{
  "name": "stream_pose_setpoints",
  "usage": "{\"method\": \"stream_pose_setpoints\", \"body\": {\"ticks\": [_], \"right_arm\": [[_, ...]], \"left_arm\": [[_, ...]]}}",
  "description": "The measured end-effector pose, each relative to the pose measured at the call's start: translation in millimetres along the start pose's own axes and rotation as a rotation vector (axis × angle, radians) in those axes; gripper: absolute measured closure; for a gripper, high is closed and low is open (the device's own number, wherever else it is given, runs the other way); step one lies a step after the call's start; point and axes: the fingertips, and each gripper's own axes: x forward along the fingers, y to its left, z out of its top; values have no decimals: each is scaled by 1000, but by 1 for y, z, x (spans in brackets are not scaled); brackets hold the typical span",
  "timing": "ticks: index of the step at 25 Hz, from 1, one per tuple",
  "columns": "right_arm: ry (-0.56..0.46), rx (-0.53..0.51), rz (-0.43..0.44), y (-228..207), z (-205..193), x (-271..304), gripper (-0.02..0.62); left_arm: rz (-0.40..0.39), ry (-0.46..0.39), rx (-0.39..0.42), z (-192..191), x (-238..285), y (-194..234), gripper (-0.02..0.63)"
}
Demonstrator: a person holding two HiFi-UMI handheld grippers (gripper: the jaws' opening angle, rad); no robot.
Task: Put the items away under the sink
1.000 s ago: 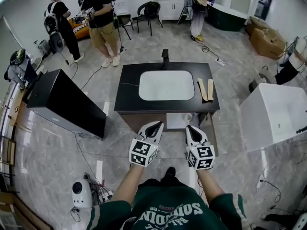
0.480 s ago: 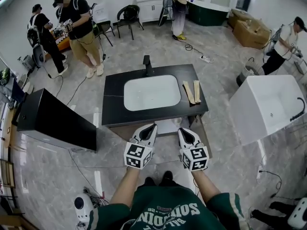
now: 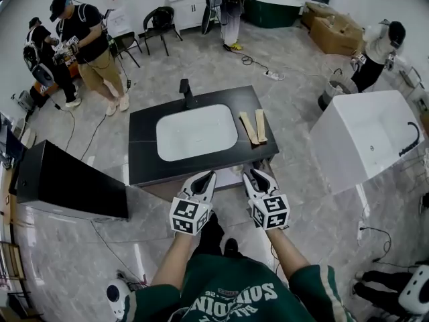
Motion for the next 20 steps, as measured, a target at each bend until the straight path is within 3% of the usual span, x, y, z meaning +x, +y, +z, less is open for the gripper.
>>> {"method": "stream_pose_setpoints", "body": {"ticks": [4,14,20], "right_arm": [[21,-26,-39,-24,3,22,479],[73,-33,-114,-93,9,103,477],[165,-43,-157,-138,-8,156,477]], "left_arm": [[-36,4,-6,0,31,6,594],[-117,49,-1,-1,125,50,595],[-147,90,-2,-10,175,84,595]]}}
